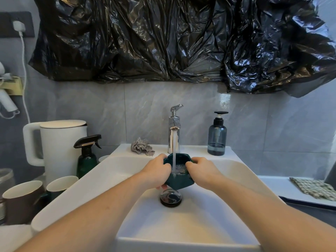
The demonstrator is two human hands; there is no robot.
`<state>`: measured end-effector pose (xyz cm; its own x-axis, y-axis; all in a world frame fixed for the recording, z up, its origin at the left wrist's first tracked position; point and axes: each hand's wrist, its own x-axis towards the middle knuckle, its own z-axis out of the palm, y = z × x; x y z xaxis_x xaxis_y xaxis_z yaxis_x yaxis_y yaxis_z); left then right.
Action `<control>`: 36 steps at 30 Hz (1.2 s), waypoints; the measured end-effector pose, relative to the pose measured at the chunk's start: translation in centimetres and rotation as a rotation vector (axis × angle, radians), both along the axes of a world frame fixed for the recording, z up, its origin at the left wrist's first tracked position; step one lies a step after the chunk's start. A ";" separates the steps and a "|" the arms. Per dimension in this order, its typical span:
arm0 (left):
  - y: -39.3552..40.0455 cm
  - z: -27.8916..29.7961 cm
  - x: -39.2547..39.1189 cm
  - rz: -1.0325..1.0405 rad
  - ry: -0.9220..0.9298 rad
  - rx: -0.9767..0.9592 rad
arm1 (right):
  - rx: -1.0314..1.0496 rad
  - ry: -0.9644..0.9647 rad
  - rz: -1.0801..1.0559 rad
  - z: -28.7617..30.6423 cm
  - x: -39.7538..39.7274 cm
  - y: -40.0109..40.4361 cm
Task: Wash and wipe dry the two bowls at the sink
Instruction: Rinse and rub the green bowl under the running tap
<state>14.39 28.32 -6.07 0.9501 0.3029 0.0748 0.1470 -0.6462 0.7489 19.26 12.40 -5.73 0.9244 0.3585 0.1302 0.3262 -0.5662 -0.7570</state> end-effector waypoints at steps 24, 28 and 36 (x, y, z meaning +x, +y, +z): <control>-0.6 0.8 -1.4 -0.044 -0.073 0.013 | 0.057 0.300 0.037 0.8 0.0 -0.1; -0.2 1.3 -1.4 0.004 -0.189 -0.063 | 0.157 0.350 0.014 1.0 -0.2 0.3; 2.1 5.8 -1.2 0.241 -0.292 0.086 | 0.251 0.330 -0.016 0.9 -0.2 0.2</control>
<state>13.15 30.47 -0.30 0.7874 0.4957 0.3664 0.0910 -0.6813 0.7263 19.09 12.58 -4.80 0.9363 0.3388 -0.0923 0.0359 -0.3538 -0.9346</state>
